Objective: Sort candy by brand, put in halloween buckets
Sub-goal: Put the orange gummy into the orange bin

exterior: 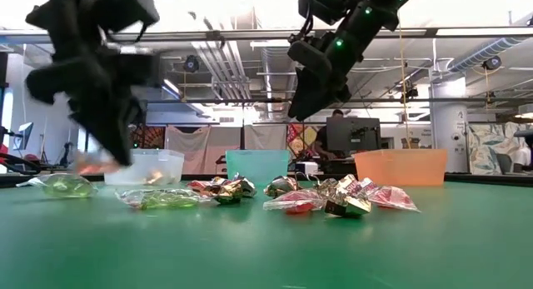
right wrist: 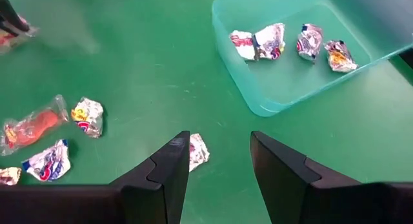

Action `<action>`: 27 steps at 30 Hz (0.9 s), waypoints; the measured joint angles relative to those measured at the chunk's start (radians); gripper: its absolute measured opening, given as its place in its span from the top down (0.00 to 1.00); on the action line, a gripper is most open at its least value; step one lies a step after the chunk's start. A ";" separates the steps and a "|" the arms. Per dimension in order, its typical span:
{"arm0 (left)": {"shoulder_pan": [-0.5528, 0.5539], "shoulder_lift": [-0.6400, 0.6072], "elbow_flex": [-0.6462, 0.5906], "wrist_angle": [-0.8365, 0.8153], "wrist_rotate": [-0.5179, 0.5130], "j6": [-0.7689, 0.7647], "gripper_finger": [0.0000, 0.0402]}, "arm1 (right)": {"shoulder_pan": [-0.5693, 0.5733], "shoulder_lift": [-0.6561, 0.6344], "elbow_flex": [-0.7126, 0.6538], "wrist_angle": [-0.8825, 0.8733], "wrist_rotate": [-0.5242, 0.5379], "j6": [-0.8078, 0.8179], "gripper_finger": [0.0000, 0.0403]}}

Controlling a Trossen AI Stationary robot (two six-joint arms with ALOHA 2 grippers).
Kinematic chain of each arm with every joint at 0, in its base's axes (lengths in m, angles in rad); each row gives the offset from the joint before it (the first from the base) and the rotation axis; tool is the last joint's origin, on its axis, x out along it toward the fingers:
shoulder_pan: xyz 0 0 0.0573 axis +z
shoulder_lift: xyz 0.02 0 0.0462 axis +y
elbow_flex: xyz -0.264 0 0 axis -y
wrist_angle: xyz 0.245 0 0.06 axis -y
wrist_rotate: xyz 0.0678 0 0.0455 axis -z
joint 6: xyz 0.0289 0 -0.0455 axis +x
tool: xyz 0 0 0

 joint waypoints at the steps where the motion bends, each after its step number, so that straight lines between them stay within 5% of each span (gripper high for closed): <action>1: 0.000 -0.017 0.011 0.005 -0.018 0.018 1.00 | 0.005 0.000 -0.010 0.023 -0.001 -0.012 0.61; 5: -0.001 -0.103 0.028 0.146 -0.079 0.144 1.00 | 0.042 -0.002 -0.088 0.220 -0.029 -0.097 0.61; 8: -0.001 -0.170 0.012 0.397 -0.072 0.285 1.00 | 0.082 0.000 -0.174 0.452 -0.126 -0.196 0.61; 17: 0.008 -0.189 -0.081 0.971 0.080 0.513 1.00 | 0.194 0.003 -0.333 1.014 -0.167 -0.315 0.61; 27: 0.039 -0.021 -0.094 1.255 0.080 0.545 1.00 | 0.218 0.011 -0.279 1.061 -0.257 -0.332 0.51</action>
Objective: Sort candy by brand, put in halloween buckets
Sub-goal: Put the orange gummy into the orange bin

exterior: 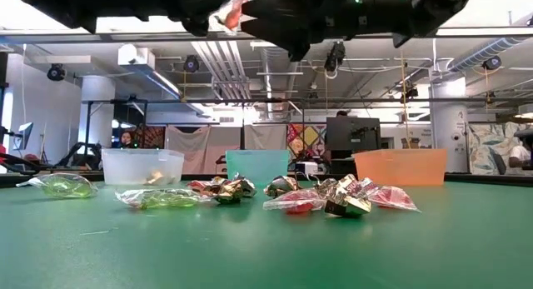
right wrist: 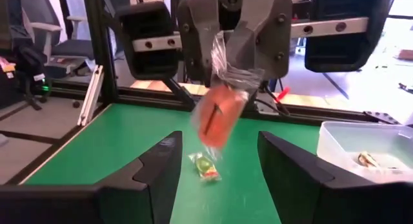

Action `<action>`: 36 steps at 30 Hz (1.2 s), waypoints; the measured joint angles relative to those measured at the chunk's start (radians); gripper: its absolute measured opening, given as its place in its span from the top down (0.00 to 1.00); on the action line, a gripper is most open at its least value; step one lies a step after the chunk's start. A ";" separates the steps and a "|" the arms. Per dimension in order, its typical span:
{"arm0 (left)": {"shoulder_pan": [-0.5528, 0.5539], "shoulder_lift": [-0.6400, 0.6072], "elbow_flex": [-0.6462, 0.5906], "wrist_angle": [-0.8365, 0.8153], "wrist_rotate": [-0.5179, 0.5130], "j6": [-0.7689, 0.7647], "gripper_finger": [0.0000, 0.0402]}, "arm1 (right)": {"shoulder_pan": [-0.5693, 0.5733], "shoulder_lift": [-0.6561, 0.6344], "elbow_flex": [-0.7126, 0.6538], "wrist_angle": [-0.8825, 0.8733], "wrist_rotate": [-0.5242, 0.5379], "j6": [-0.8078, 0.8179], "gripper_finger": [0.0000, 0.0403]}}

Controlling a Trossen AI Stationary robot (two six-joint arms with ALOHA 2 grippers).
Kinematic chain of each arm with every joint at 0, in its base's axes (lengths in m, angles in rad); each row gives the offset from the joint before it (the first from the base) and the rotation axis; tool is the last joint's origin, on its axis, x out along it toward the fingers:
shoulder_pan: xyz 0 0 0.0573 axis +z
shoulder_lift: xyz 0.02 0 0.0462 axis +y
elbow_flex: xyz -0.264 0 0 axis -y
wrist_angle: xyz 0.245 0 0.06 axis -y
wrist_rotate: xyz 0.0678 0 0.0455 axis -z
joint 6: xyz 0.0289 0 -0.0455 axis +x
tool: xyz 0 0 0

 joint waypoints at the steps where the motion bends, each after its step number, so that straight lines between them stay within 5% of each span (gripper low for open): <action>1: 0.000 0.012 0.000 0.021 0.000 0.001 1.00 | 0.000 0.000 0.001 0.000 -0.003 0.000 0.50; 10: 0.002 0.084 0.000 0.120 0.000 0.001 1.00 | 0.000 0.001 0.002 0.001 -0.006 0.000 0.57; 19: 0.004 0.153 0.000 0.202 -0.008 0.000 1.00 | 0.000 0.000 0.002 -0.016 -0.010 -0.001 0.92; 26: 0.002 0.138 -0.008 0.192 -0.160 -0.026 0.91 | -0.007 -0.005 0.004 -0.056 0.026 0.015 0.95; 32: 0.005 0.105 -0.006 0.197 -0.178 -0.026 0.71 | -0.036 -0.044 0.004 -0.280 0.115 0.061 0.96; 36: 0.004 0.100 -0.005 0.107 -0.176 -0.034 0.61 | -0.073 -0.102 0.073 -0.634 0.371 0.096 0.96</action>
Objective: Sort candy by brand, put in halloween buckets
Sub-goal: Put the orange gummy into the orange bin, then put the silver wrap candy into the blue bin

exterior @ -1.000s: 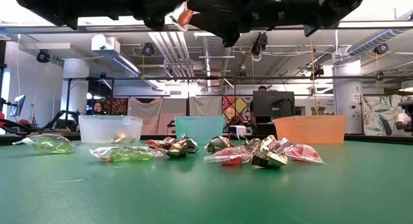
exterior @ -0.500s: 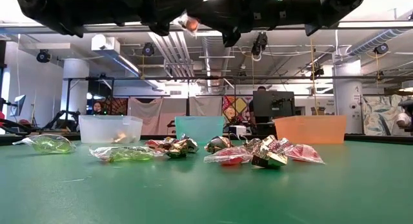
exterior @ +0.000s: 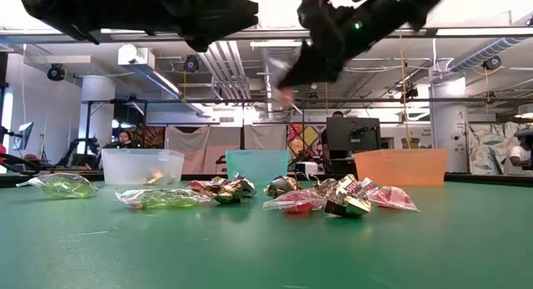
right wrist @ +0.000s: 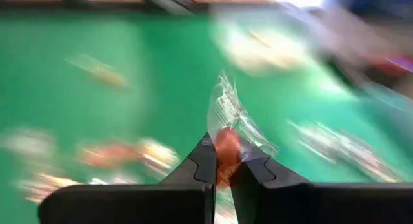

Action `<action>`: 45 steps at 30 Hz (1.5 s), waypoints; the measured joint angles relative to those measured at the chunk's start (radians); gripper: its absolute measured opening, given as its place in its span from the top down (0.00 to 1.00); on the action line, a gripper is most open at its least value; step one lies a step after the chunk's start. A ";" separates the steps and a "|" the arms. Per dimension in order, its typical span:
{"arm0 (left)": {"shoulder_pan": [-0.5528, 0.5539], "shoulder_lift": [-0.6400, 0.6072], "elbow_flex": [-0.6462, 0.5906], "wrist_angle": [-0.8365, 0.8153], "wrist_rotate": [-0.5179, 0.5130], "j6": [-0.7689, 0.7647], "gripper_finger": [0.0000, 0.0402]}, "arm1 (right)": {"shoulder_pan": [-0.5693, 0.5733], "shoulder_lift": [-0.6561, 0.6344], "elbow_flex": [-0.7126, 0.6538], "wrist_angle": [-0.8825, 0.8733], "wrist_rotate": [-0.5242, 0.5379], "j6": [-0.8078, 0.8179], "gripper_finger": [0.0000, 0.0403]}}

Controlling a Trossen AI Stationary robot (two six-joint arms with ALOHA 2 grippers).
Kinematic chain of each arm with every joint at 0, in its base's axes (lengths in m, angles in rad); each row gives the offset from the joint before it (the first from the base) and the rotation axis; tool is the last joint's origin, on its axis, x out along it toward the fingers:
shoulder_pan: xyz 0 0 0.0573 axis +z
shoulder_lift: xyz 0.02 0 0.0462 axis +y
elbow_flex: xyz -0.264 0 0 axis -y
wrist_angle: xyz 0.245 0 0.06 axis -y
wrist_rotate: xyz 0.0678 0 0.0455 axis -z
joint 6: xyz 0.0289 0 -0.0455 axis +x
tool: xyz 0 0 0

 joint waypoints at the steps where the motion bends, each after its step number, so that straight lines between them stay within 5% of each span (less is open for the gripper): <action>1: 0.000 -0.009 0.003 -0.031 -0.004 -0.012 0.59 | -0.012 -0.011 0.029 -0.136 0.100 0.027 0.96; 4: 0.000 -0.035 0.007 -0.166 -0.042 -0.082 0.57 | -0.068 -0.017 0.123 -0.552 0.329 0.187 0.96; 9: 0.000 -0.101 0.041 -0.525 -0.015 -0.196 0.57 | -0.222 -0.021 0.246 -0.980 0.376 0.537 0.96; 16: 0.000 -0.134 0.142 -1.045 0.149 -0.341 0.58 | -0.416 -0.003 0.240 -0.982 0.162 0.533 0.96; 19: 0.000 -0.125 0.168 -1.165 0.152 -0.373 0.58 | -0.474 0.013 0.223 -0.986 0.148 0.534 0.96; 29: 0.002 -0.072 0.167 -1.080 0.131 -0.327 0.58 | -0.543 0.019 0.177 -0.977 0.144 0.553 0.81; 45: 0.093 0.201 0.167 -0.785 0.149 -0.176 0.58 | -0.541 0.019 0.177 -0.977 0.145 0.542 0.53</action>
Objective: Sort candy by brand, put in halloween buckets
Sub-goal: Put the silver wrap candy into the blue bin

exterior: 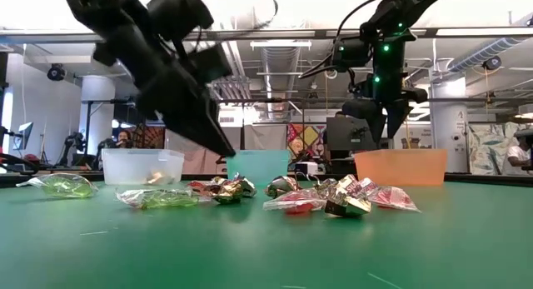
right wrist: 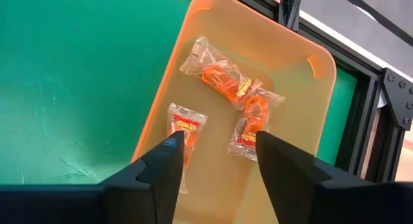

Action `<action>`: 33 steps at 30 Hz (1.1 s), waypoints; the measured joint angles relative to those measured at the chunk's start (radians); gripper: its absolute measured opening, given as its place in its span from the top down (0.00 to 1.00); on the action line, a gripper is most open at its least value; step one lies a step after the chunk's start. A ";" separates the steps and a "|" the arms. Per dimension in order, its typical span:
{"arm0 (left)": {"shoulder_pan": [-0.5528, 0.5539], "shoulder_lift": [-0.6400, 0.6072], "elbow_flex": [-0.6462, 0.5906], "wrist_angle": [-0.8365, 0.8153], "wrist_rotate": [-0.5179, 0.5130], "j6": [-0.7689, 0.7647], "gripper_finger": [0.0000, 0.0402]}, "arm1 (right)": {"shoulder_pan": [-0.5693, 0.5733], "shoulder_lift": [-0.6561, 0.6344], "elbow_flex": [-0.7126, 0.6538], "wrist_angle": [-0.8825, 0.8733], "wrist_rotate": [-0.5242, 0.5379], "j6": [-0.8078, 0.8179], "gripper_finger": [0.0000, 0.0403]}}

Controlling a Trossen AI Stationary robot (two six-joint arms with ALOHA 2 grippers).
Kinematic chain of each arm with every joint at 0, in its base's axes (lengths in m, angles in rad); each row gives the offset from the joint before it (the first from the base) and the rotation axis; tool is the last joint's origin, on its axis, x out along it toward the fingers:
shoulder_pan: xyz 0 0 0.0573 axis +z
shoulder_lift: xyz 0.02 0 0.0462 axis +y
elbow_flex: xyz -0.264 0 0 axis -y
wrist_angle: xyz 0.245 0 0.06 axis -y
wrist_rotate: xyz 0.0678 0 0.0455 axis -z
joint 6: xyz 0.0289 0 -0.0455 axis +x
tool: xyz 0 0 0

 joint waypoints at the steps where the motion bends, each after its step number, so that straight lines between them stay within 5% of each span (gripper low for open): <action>1: 0.009 0.018 0.000 0.001 0.000 -0.002 0.58 | 0.000 0.000 0.000 0.000 0.000 -0.002 0.53; 9: 0.028 0.127 0.001 0.024 0.002 -0.025 0.59 | 0.000 0.000 0.000 0.003 -0.001 -0.002 0.51; 15: 0.028 0.131 0.001 0.035 0.003 -0.034 0.68 | 0.005 0.000 -0.002 0.004 0.001 -0.002 0.51; 28: 0.031 0.002 0.000 0.049 -0.001 0.043 0.92 | 0.022 0.000 -0.027 0.024 0.000 -0.002 0.51; 33: 0.084 -0.108 0.000 0.057 -0.121 0.149 0.92 | 0.022 0.000 -0.028 0.032 0.000 -0.002 0.51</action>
